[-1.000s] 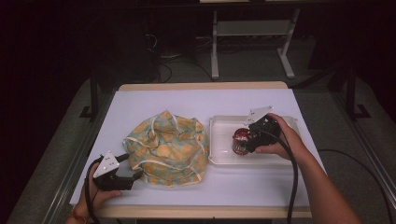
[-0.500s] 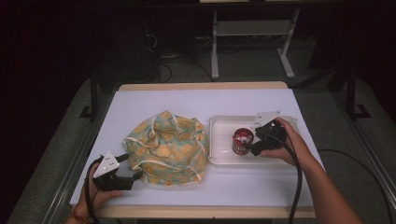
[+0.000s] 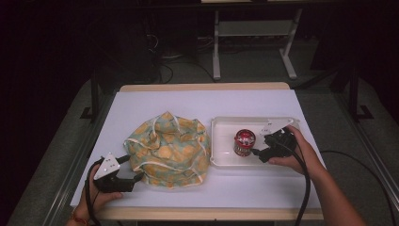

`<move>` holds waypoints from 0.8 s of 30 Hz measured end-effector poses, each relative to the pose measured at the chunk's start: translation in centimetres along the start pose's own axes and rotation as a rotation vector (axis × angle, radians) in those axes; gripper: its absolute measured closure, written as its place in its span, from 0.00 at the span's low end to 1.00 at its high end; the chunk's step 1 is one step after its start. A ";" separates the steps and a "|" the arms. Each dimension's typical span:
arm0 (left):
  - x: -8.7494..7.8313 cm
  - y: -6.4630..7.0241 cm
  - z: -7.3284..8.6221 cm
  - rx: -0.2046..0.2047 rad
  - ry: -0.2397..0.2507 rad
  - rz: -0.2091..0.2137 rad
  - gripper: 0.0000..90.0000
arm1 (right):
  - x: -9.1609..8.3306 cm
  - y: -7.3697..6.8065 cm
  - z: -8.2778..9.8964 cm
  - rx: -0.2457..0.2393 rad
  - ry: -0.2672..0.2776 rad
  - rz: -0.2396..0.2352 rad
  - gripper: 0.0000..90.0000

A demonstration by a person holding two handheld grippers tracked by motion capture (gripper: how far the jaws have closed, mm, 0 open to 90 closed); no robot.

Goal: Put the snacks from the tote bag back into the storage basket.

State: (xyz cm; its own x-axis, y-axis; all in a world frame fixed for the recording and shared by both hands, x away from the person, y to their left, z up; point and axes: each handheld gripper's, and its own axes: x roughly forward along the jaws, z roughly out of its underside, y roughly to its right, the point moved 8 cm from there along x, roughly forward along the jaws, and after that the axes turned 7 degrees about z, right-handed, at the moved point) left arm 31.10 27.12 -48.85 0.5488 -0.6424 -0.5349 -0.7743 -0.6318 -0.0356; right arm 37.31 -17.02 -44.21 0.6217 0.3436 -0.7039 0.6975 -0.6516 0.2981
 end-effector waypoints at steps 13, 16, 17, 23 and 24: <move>0.0 0.0 0.0 -0.002 0.002 -0.001 0.18 | -0.8 -0.2 1.8 -0.005 0.033 0.018 0.20; -0.1 0.0 0.0 -0.004 0.004 -0.001 0.18 | -0.9 -0.2 2.3 -0.008 0.032 0.032 0.20; -0.1 0.0 0.0 -0.004 0.004 -0.001 0.18 | -0.9 -0.2 2.3 -0.008 0.032 0.032 0.20; 0.0 0.0 0.0 -0.003 0.001 0.000 0.18 | -1.4 -0.3 3.4 0.003 0.056 0.047 0.20; 0.0 0.0 0.0 -0.005 0.001 -0.001 0.18 | -1.4 -0.3 3.6 0.007 0.058 0.046 0.20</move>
State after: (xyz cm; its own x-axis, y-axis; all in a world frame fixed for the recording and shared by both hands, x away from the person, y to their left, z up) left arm 31.09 27.14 -48.86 0.5499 -0.6423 -0.5339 -0.7723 -0.6344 -0.0322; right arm 34.92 -19.79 -45.63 0.6727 0.3514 -0.6511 0.6655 -0.6720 0.3249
